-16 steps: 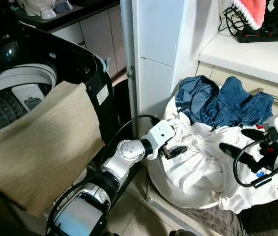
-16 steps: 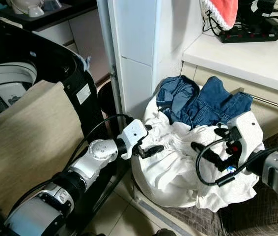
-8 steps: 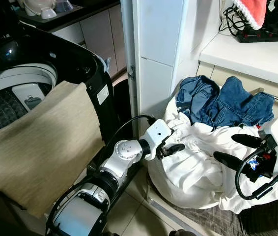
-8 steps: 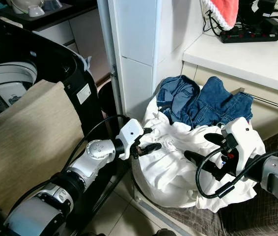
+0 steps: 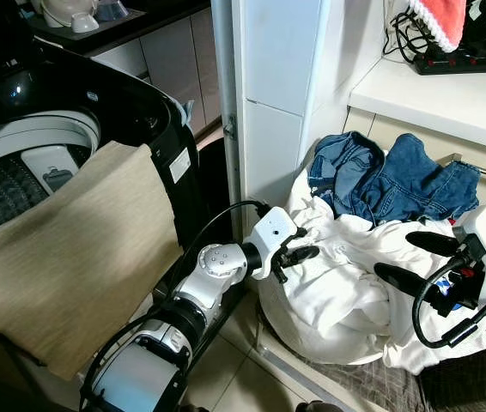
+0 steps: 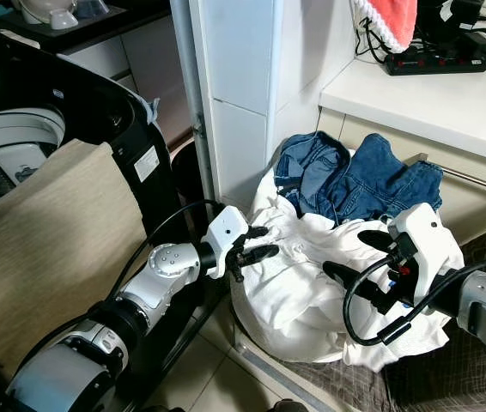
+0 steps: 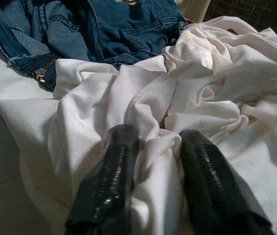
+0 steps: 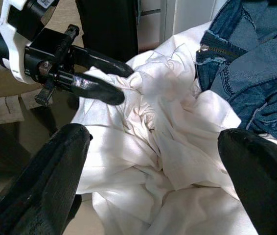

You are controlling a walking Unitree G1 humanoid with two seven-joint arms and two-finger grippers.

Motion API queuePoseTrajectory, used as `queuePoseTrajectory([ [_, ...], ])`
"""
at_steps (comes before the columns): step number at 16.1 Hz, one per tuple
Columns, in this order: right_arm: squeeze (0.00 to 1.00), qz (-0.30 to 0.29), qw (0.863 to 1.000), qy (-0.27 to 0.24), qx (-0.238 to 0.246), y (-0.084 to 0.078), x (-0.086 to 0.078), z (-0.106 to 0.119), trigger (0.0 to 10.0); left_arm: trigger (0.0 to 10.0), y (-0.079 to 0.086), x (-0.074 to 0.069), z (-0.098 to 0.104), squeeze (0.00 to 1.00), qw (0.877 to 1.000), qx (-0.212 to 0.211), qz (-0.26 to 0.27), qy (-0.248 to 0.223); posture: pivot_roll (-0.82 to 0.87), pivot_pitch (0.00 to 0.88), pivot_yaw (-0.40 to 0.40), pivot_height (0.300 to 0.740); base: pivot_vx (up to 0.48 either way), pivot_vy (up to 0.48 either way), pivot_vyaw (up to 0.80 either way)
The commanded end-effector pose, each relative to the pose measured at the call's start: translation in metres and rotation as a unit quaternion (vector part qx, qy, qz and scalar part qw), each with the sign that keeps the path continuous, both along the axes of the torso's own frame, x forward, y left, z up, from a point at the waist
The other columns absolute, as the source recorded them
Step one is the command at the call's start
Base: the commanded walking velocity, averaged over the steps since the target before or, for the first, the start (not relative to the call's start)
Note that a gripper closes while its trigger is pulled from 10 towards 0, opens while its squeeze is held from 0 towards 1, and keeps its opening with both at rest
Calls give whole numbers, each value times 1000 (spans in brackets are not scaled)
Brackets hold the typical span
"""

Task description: Clothes washing

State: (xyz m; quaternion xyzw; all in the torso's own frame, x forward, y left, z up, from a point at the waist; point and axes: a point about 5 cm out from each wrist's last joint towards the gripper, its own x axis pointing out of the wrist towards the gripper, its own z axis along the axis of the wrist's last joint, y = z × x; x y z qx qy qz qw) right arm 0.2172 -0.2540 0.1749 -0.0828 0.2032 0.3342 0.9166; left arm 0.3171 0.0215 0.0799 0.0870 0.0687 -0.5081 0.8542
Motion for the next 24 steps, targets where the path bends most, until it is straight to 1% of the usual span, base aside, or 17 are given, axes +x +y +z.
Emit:
queuePoseTrajectory([
  [1, 0, 6, 1000, -7, -12, -1, 1, 3, 10000, 0, 3, -2, -6, 0, 1000, 6, 3, 13, -294, 31, 62, 740, 0, 0, 0],
  [4, 0, 5, 1000, -8, -14, -2, 1, 3, 10000, 0, 4, 0, -4, 0, 1000, 0, 7, 10, -294, 31, 61, 740, 0, 0, 0],
  [7, 0, -9, 1000, -19, -16, -4, 4, 5, 10000, 0, 5, 7, 10, 0, 999, -42, 24, 1, -292, 32, 61, 740, 0, 0, 0],
  [8, 0, -21, 999, -27, -16, -6, 6, 6, 10000, 0, 5, 11, 17, 0, 998, -62, 33, -4, -291, 32, 61, 740, 0, 0, 0],
  [9, 0, -47, 998, -47, -9, -10, 11, 10, 10000, 0, 7, 18, 35, 0, 993, -106, 43, -17, -289, 33, 62, 740, 0, 0, 0],
  [10, 0, -64, 996, -58, -2, -12, 14, 13, 10000, 0, 8, 21, 44, 0, 990, -129, 46, -23, -288, 33, 61, 740, 0, 0, 0],
  [11, 0, -96, 992, -77, 6, -18, 19, 17, 10000, 0, 11, 26, 60, 0, 985, -161, 53, -36, -285, 34, 62, 740, 0, 0, 0],
  [12, 0, -104, 991, -81, 7, -20, 20, 18, 10000, 0, 12, 28, 64, 0, 983, -169, 55, -39, -285, 34, 62, 740, 0, 0, 0],
  [14, 0, -127, 987, -94, 19, -24, 23, 21, 10000, 0, 17, 34, 84, 0, 974, -210, 66, -52, -282, 35, 63, 740, 0, 0, 0],
  [15, 0, -135, 985, -102, 30, -24, 24, 23, 10000, 0, 17, 36, 100, 0, 966, -243, 70, -59, -282, 35, 63, 740, 0, 0, 0],
  [16, 0, -144, 981, -116, 54, -24, 26, 28, 10000, 0, 17, 40, 127, 0, 950, -296, 73, -69, -275, 31, 61, 740, 0, 0, 0],
  [18, 0, -143, 976, -137, 95, -20, 29, 34, 10000, 0, 19, 43, 174, 0, 922, -368, 72, -97, -272, 27, 62, 740, 0, 0, 0],
  [19, 0, -142, 975, -139, 101, -18, 29, 35, 10000, 0, 21, 44, 191, 0, 911, -392, 72, -107, -269, 24, 65, 740, 0, 0, 0],
  [20, 0, -143, 975, -139, 99, -17, 30, 34, 10000, 0, 25, 46, 205, 0, 904, -401, 78, -123, -265, 15, 67, 740, 0, 0, 0],
  [21, 0, -148, 974, -139, 99, -16, 30, 31, 10000, 0, 37, 51, 237, 0, 897, -400, 92, -165, -257, 16, 68, 740, 0, 0, 0],
  [23, 0, -150, 974, -139, 100, -14, 30, 29, 10000, 0, 64, 60, 275, 0, 892, -364, 136, -233, -254, 13, 80, 740, 0, 0, 0],
  [24, 0, -151, 974, -139, 100, -12, 29, 29, 10000, 0, 83, 62, 295, 0, 886, -334, 169, -274, -254, 13, 87, 740, 0, 0, 0],
])
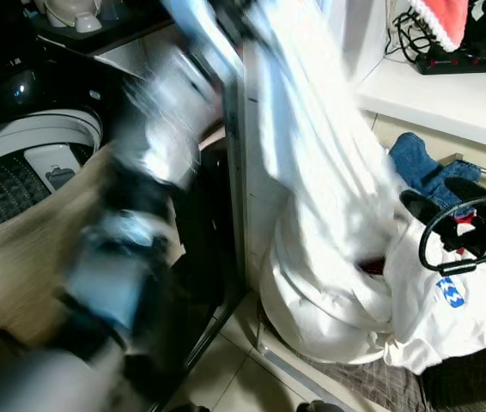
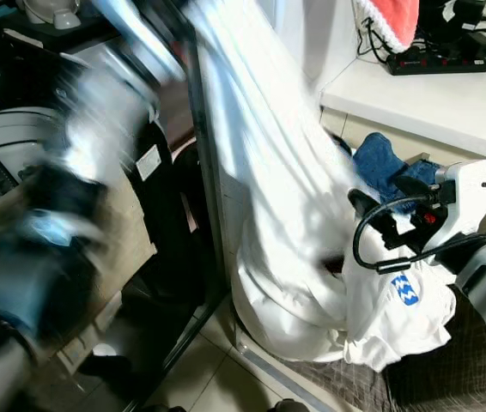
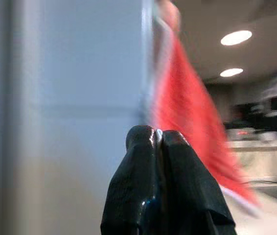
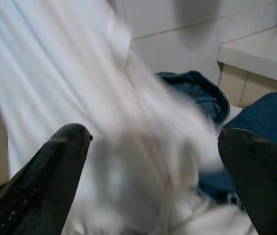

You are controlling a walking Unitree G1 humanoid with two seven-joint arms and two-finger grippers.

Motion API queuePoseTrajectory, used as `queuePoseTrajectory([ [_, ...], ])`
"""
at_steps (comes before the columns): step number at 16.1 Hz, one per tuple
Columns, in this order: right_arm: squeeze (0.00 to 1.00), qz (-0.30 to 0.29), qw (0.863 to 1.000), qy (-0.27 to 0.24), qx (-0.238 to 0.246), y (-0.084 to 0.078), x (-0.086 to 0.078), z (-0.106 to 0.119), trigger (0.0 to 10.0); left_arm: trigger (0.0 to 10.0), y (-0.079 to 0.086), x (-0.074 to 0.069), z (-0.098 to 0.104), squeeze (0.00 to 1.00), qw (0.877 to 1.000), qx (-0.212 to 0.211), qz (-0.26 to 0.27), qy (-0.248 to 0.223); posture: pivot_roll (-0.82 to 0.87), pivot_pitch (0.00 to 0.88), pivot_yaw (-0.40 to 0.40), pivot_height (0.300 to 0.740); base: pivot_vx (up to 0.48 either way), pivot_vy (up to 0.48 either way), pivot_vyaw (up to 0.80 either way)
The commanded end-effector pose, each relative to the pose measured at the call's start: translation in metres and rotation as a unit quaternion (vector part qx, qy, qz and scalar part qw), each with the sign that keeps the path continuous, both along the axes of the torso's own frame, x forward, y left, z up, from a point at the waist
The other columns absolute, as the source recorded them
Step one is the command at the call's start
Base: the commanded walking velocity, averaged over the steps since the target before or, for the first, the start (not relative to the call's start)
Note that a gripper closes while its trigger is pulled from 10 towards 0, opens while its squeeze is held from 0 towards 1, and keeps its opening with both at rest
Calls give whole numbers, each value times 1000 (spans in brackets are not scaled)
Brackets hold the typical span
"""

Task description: Clothes washing

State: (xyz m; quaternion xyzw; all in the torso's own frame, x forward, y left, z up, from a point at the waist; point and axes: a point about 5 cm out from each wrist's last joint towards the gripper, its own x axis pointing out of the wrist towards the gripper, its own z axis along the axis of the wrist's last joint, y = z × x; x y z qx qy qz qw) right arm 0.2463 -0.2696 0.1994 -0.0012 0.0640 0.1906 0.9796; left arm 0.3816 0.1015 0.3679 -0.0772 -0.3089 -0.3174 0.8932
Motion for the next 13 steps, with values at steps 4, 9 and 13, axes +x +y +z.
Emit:
queuePoseTrajectory([
  [4, 0, 10, 1000, -15, 1, 10, -5, 2, 10000, 0, 144, -31, 104, 0, 843, 141, 499, -141, -241, 4, 93, 740, 0, 0, 0],
  [9, 0, 20, 1000, -18, 3, 17, 4, 0, 10000, 0, 185, -46, 127, 0, 737, 191, 627, -162, -209, 0, 83, 740, 0, 0, 0],
  [13, 0, 31, 999, -6, -10, 22, 3, -6, 10000, 10000, 168, 15, 21, 0, 826, 269, 488, 87, -221, 0, 92, 740, 0, 0, 0],
])
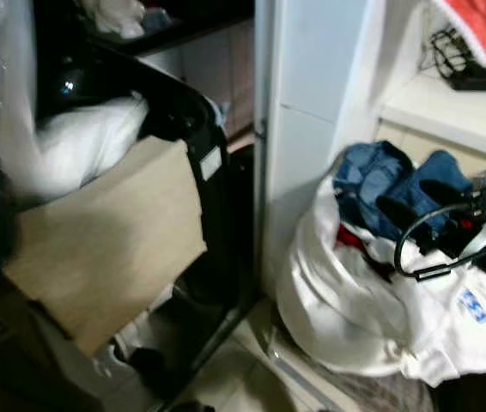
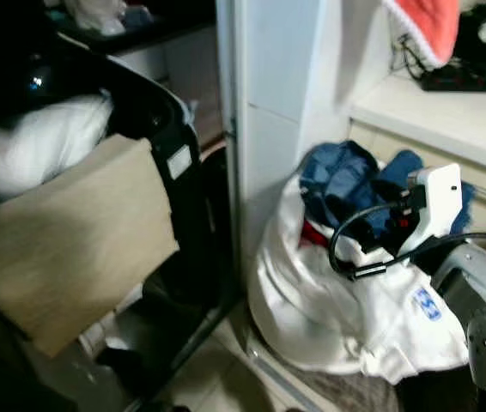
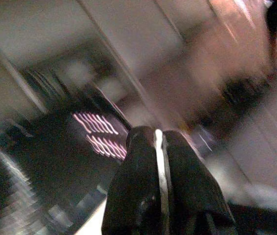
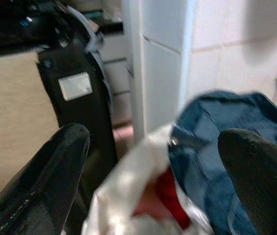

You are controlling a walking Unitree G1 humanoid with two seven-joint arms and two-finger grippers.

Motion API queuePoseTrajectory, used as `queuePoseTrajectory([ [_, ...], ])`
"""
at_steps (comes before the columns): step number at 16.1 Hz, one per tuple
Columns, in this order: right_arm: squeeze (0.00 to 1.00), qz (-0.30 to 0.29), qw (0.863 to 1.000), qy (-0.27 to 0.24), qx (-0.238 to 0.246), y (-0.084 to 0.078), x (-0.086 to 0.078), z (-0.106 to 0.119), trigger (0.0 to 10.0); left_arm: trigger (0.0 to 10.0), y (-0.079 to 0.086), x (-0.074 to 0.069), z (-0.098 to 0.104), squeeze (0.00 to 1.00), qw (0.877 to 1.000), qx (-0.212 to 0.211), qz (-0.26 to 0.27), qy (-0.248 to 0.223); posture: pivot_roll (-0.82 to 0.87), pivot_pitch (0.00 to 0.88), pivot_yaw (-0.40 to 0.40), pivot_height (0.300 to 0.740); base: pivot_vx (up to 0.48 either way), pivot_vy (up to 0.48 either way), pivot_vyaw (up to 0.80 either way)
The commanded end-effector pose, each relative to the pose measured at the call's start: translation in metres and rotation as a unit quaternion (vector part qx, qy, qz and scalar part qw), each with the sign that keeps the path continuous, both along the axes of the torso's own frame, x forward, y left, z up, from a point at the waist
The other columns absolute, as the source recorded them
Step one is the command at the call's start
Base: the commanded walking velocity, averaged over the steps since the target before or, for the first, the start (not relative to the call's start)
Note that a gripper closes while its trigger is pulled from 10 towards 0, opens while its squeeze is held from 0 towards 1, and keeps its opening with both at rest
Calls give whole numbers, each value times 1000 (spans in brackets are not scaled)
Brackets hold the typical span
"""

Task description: Clothes washing

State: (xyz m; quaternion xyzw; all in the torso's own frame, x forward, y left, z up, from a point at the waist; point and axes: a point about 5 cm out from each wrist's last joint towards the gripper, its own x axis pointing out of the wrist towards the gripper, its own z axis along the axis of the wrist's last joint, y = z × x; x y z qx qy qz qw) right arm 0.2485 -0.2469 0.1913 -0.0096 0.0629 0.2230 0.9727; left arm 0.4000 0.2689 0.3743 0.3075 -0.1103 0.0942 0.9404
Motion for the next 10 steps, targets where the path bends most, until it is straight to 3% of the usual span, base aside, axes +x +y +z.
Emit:
queuePoseTrajectory([
  [1, 0, 0, 1000, 3, -13, 0, -1, -1, 10000, 10000, 0, 2, -8, 0, 999, -5, -5, 44, -225, 0, 94, 740, 0, 0, 0],
  [3, 0, 11, 1000, 14, -19, 3, -7, -5, 10000, 10000, 1, 5, -27, 0, 994, -55, -15, 95, -234, 0, 100, 740, 0, 0, 0],
  [4, 0, 23, 999, 21, -17, 5, -11, -6, 10000, 10000, 3, 5, -31, 663, 991, -74, -15, 107, -235, 2, 100, 740, 0, 0, 0],
  [5, 0, 45, 998, 27, -15, 9, -15, -6, 10000, 10000, 7, 4, -37, 1000, 989, -73, -13, 131, -234, 3, 99, 740, 0, 0, 0],
  [7, 0, 122, 991, 52, -7, 23, -27, -9, 10000, 10000, 29, -4, -62, 1000, 975, -70, 10, 212, -231, 3, 95, 740, 0, 0, 0],
  [10, 0, 130, 989, 62, -13, 26, -27, -14, 10000, 10000, 48, -13, -71, 1000, 968, -76, 36, 237, -221, 2, 83, 740, 0, 0, 0],
])
